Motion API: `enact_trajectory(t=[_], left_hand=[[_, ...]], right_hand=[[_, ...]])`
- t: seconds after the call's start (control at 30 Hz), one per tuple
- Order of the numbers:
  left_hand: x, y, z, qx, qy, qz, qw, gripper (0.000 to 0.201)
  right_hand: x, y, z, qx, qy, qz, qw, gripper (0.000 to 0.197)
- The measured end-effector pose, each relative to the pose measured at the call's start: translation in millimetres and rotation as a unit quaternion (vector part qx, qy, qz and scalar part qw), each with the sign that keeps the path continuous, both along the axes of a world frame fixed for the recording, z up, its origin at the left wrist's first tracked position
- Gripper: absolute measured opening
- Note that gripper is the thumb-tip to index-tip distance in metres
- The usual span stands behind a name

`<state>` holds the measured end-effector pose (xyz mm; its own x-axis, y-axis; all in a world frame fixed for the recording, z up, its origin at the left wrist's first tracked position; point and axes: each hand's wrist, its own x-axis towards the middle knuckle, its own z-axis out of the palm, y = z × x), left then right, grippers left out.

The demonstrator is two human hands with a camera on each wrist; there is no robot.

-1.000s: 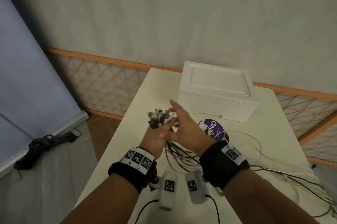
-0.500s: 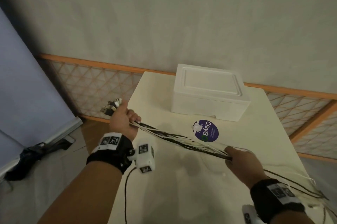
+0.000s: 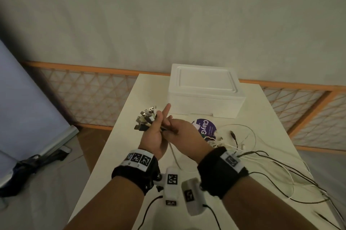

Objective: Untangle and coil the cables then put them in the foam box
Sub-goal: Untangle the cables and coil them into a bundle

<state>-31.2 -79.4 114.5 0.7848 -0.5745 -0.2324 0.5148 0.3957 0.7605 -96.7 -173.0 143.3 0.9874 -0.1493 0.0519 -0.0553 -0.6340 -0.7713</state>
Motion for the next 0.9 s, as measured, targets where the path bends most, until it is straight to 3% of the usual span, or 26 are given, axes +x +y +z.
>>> enact_trajectory(t=[0.07,0.17,0.27,0.37,0.47,0.53,0.63,0.77,0.9], left_hand=[[-3.0,1.8,0.2,-0.012,-0.008,-0.007,1.000,0.057],[-7.4,3.2,2.6,-0.028,-0.027,-0.028,0.999,0.063],[-13.8,-0.7,2.7,-0.029,-0.035,-0.058,0.997,0.048],[-13.9,-3.3,1.5,0.008,-0.060,-0.070,0.996,0.052],[-20.6,-3.5,10.0,0.036,-0.031,-0.084,0.995,0.047],[-20.9,-5.0,20.5,0.030,0.001,-0.079,0.996,0.054],[-14.3,-5.7,25.2,0.026,0.011,0.014,1.000,0.070],[-7.3,-5.8,12.9,-0.019,0.075,0.119,0.990,0.039],[-15.1,-16.4,6.2,-0.017,0.090,0.163,0.982,0.034]], right_hand=[[2.4,1.2,-2.6,0.073,0.000,-0.022,0.997,0.017],[0.0,-8.0,1.9,0.104,0.038,0.023,0.994,0.026],[-3.6,-18.6,2.5,0.143,0.069,0.068,0.985,0.026],[-7.3,-22.3,-1.0,0.166,0.090,0.068,0.980,0.024],[-14.5,-25.9,-2.6,0.248,0.105,0.071,0.960,0.022],[-20.9,-32.6,-4.0,0.275,0.140,0.079,0.948,0.018],[-34.5,-47.8,-12.2,0.151,0.215,0.087,0.961,0.018],[-47.0,-69.3,-28.9,-0.014,0.206,0.086,0.975,0.016],[-54.7,-85.6,-35.6,-0.145,0.179,0.025,0.973,0.010]])
